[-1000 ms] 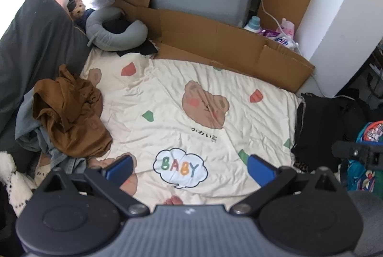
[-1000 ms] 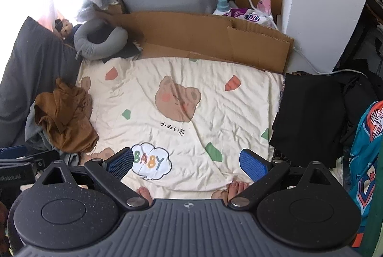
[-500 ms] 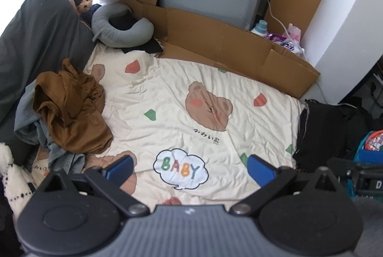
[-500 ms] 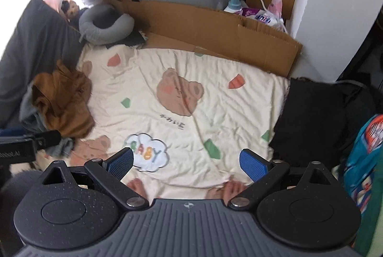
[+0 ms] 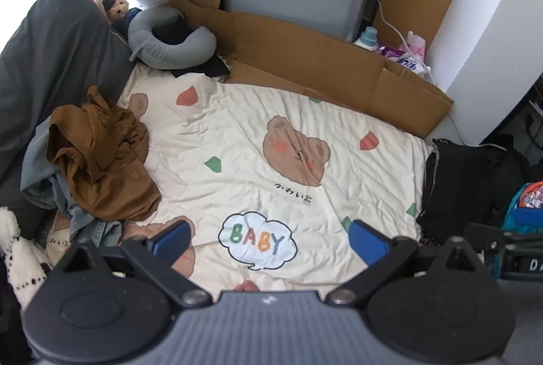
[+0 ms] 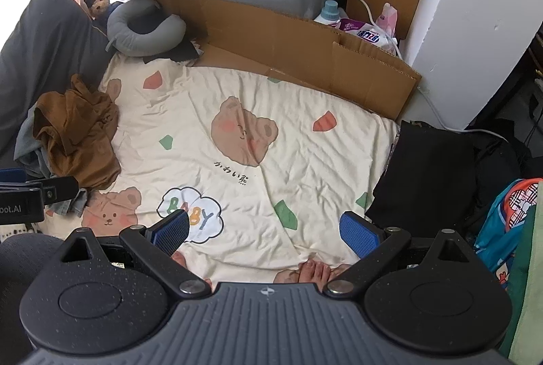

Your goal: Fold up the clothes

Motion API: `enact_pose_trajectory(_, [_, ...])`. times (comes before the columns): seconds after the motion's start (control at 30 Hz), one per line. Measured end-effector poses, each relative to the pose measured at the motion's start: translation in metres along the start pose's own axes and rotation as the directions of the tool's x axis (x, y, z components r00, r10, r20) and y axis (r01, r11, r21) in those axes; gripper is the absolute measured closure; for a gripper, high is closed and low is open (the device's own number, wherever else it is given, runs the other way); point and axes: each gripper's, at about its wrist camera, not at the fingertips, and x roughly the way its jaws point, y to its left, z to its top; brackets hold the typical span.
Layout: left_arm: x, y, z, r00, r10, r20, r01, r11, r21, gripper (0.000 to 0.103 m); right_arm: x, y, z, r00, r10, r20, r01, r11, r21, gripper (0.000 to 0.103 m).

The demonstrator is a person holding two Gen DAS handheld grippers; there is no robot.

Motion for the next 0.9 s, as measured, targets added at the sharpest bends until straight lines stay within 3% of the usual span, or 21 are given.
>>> enact_pose_trajectory(0.9, [0.0002,0.0002,-0.0009,1.0,0.028,-0.006,-0.028,1.0,-0.008,0.003,0.0031,-0.0036,0.0006,1.0,0.024,-0.013,-0.023,0.999,0.029,0.004])
